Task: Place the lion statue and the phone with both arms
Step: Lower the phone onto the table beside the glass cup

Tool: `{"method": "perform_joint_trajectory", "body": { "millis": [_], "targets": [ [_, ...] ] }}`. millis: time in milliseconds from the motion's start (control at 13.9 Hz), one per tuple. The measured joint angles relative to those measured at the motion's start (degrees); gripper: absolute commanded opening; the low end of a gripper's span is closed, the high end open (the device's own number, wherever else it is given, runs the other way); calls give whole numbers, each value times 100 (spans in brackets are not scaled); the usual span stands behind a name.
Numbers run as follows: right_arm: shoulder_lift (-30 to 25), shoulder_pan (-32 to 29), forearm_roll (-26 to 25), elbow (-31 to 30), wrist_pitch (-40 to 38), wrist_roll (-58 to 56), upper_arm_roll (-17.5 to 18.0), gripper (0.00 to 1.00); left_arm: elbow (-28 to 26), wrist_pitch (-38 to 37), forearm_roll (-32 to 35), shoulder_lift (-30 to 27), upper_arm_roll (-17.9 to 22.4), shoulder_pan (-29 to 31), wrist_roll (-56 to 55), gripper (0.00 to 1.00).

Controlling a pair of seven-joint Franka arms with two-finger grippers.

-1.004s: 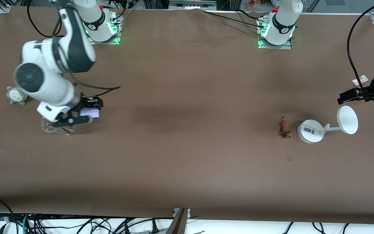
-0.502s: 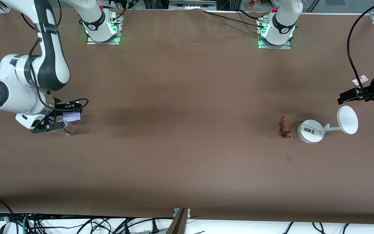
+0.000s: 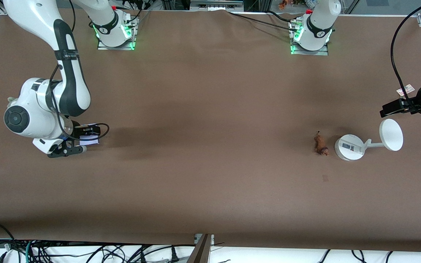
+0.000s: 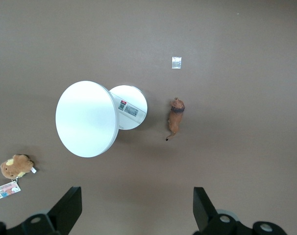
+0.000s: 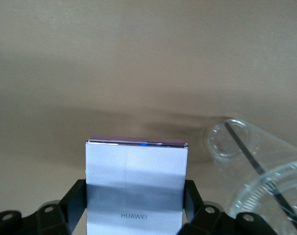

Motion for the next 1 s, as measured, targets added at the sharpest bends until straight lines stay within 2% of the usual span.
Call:
{"method": "perform_joint_trajectory", "body": {
  "millis": [287, 1004],
  "targets": [
    [57, 13, 11, 1, 166, 3, 59, 56, 0, 0, 0, 0, 0, 0, 0, 100],
    [669, 16, 117, 1, 790, 6, 229, 56, 0, 0, 0, 0, -16, -4, 0, 100]
  ]
}}
